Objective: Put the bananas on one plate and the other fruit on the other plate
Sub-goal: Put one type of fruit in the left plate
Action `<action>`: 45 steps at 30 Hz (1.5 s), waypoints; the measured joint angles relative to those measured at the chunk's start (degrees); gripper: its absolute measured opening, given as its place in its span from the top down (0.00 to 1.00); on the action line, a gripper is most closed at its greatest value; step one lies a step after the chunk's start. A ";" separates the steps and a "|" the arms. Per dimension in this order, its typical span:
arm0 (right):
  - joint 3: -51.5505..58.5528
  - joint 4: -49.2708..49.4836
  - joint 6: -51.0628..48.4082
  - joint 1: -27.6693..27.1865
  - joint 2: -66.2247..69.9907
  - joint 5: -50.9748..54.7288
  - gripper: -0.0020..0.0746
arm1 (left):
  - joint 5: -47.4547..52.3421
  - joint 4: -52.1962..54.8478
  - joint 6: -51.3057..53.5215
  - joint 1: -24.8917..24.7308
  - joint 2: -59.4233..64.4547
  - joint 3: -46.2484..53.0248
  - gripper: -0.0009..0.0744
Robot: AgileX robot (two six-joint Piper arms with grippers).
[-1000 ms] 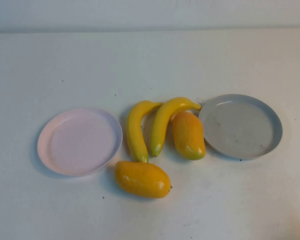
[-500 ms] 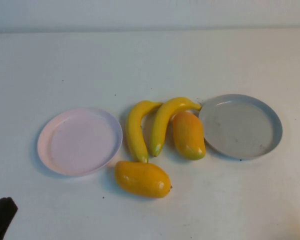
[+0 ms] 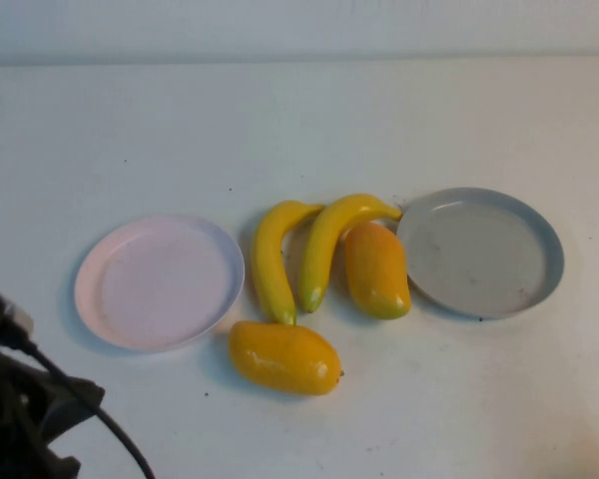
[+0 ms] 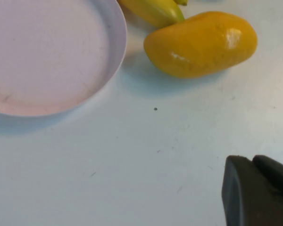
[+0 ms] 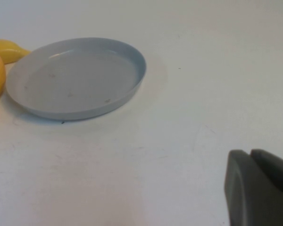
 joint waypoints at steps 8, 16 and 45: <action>0.00 0.00 0.00 0.00 0.00 0.00 1.00 | 1.33 0.37 10.86 -0.95 16.28 -7.56 0.99; 0.00 0.00 0.00 0.00 0.00 0.00 1.00 | -0.89 5.98 13.16 -14.30 28.74 -17.11 0.99; 0.00 0.00 0.00 0.00 0.00 0.00 1.00 | -17.23 19.96 29.07 -32.02 49.24 -27.05 0.10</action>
